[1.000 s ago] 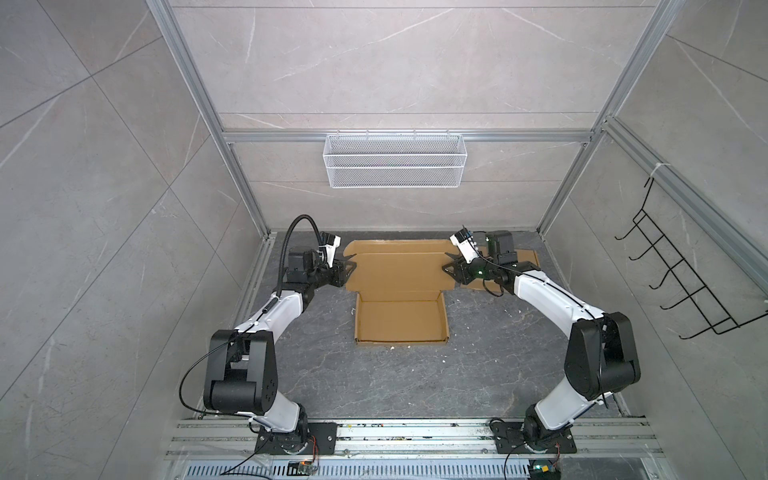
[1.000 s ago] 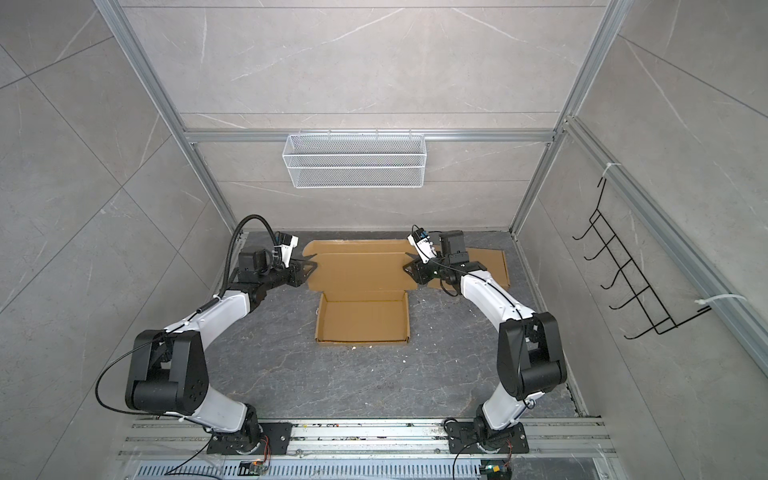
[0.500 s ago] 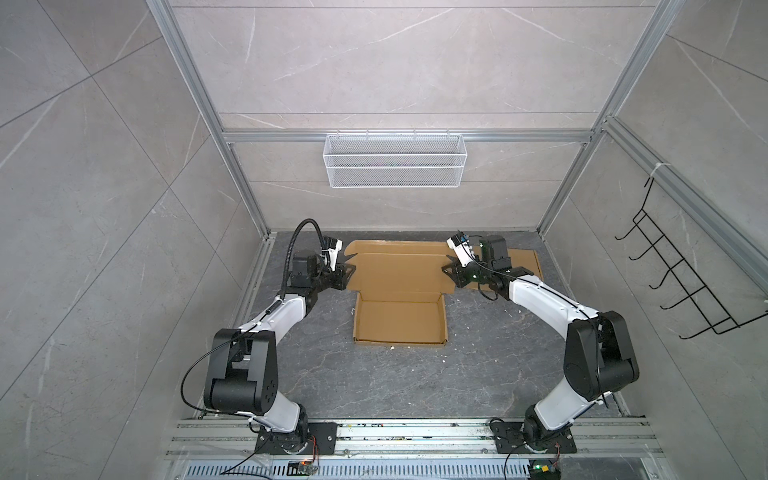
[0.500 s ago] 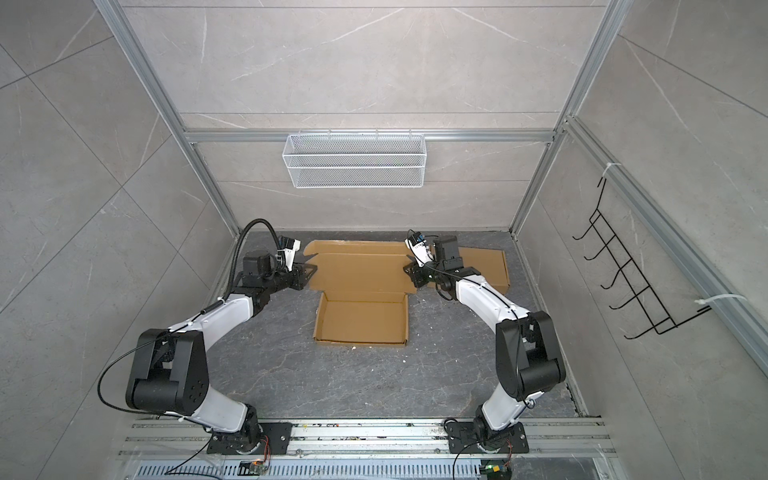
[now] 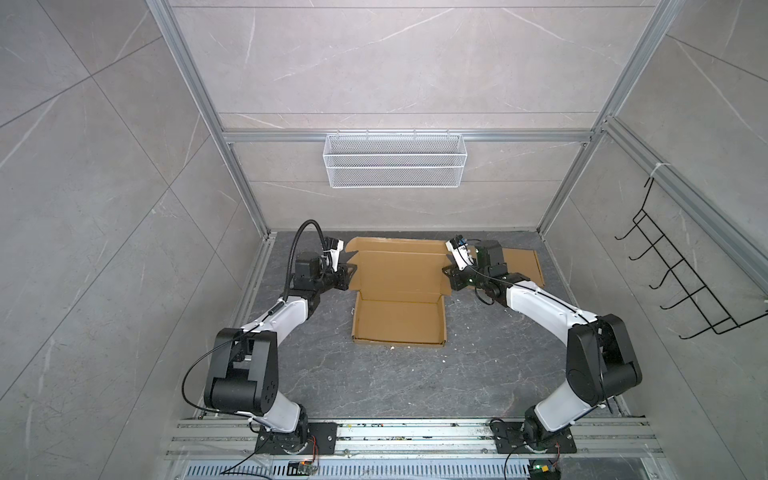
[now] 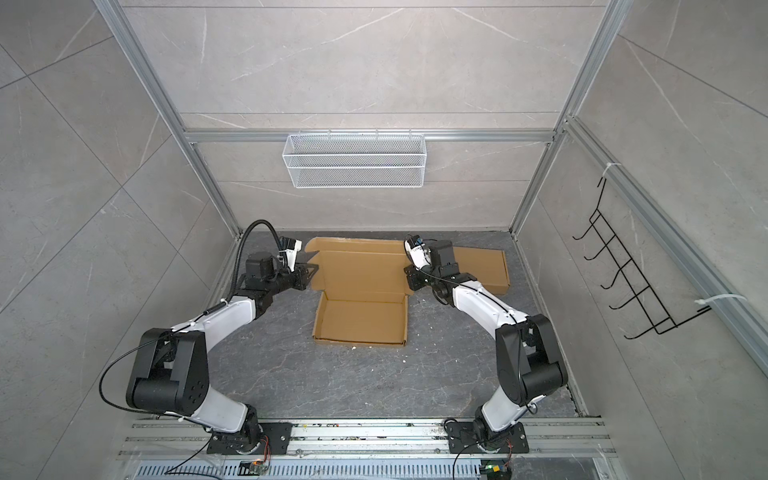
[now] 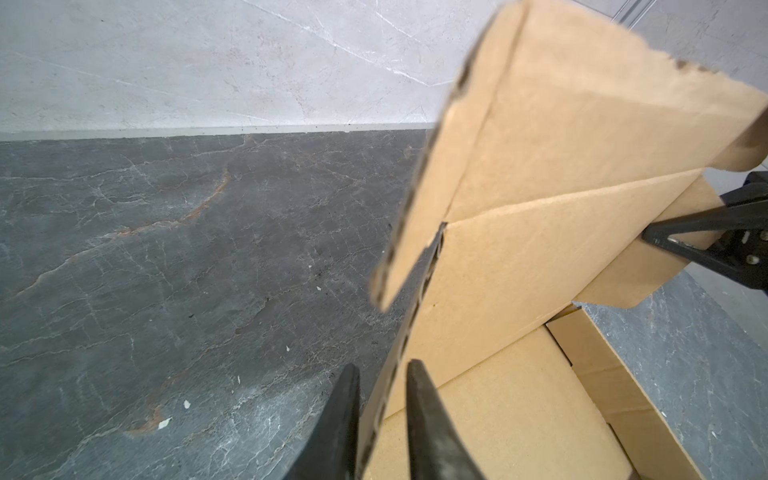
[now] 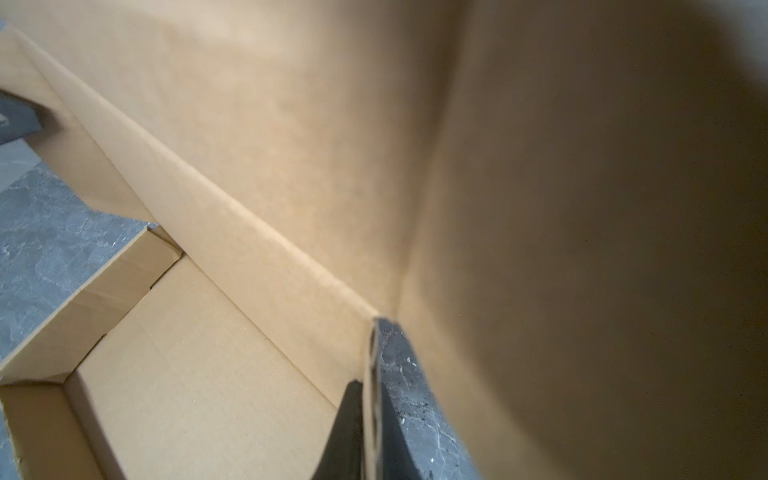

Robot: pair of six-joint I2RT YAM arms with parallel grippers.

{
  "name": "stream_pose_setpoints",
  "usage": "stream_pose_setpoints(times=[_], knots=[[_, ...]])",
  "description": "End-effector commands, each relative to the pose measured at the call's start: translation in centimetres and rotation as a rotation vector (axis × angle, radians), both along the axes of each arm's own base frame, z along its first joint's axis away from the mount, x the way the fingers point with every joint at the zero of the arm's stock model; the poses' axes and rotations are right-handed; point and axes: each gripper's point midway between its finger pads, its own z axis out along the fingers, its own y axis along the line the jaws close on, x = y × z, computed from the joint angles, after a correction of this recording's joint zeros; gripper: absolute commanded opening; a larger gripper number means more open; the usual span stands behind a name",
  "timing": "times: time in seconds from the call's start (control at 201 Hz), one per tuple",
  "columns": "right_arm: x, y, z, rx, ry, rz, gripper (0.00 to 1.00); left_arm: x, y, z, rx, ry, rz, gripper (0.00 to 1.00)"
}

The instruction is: Fold the paper box

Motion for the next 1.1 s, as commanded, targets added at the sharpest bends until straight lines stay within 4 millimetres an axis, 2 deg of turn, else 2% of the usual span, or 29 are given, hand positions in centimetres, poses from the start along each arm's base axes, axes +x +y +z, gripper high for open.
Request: stream_pose_setpoints(times=[0.0, 0.149, 0.269, 0.353, 0.602, 0.826, 1.1], knots=[[-0.2, 0.2, 0.9, 0.007, -0.026, -0.038, 0.07, 0.0, -0.5, 1.5, -0.011, -0.058, -0.009, 0.17], [-0.4, 0.8, 1.0, -0.004, -0.032, -0.054, 0.05, -0.2, -1.0, 1.3, -0.012, -0.056, -0.017, 0.15], [-0.5, 1.2, 0.9, -0.026, -0.041, -0.059, 0.04, 0.0, -1.0, 1.0, -0.001, -0.046, -0.003, 0.23], [-0.5, 1.1, 0.8, -0.038, -0.042, -0.066, 0.04, 0.1, -0.7, 0.8, 0.017, -0.044, 0.008, 0.24], [-0.2, 1.4, 0.9, -0.048, -0.039, -0.106, 0.01, 0.6, -0.7, 0.8, 0.004, -0.037, 0.026, 0.13], [-0.1, 1.2, 1.4, -0.062, -0.053, -0.234, 0.00, 0.4, -0.7, 1.7, 0.018, -0.065, 0.079, 0.01], [-0.2, 1.8, 2.8, -0.017, -0.084, -0.342, 0.00, 0.3, -1.8, 3.4, 0.011, -0.118, 0.183, 0.00]])
